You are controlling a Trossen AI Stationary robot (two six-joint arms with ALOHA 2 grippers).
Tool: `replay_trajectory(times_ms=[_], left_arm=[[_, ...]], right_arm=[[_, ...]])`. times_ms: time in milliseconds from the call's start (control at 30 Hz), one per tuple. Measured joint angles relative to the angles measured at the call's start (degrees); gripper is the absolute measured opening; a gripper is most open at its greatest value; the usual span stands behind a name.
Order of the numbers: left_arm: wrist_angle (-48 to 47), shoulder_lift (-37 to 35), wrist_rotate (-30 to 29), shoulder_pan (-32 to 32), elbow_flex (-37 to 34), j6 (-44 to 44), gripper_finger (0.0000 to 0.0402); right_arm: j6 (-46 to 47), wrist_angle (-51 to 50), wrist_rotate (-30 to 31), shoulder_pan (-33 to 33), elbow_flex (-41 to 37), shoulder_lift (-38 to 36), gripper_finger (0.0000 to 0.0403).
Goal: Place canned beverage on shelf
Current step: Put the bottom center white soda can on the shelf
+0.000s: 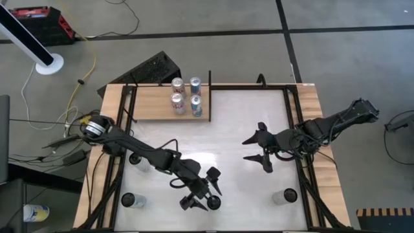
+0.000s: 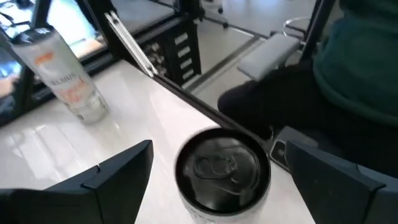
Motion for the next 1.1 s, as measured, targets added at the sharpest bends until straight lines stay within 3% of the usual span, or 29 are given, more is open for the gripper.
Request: replay_trajectory(times_ms=[300, 567, 767, 933, 1100], left_arm=[[2.1, 2.6, 1.0, 0.4, 0.1, 0.4, 0.035], [2.8, 4.5, 5.5, 1.2, 0.0, -1.5, 0.0334], [3.2, 4.7, 5.8, 1.4, 0.0, -1.3, 0.0306], [3.3, 4.7, 5.0, 1.4, 0.0, -1.3, 0.0257], [3.2, 3.9, 0.2, 1.7, 0.0, -4.2, 0.0238]], right_arm=[[0.0, 0.0, 0.0, 0.0, 0.0, 0.0, 0.0302], [0.4, 0.0, 0.0, 0.0, 0.0, 0.0, 0.0302], [0.5, 0.0, 0.0, 0.0, 0.0, 0.0, 0.0302], [0.5, -0.1, 0.0, 0.0, 0.0, 0.0, 0.0302], [0.4, 0.0, 0.2, 0.0, 0.0, 0.0, 0.0302]])
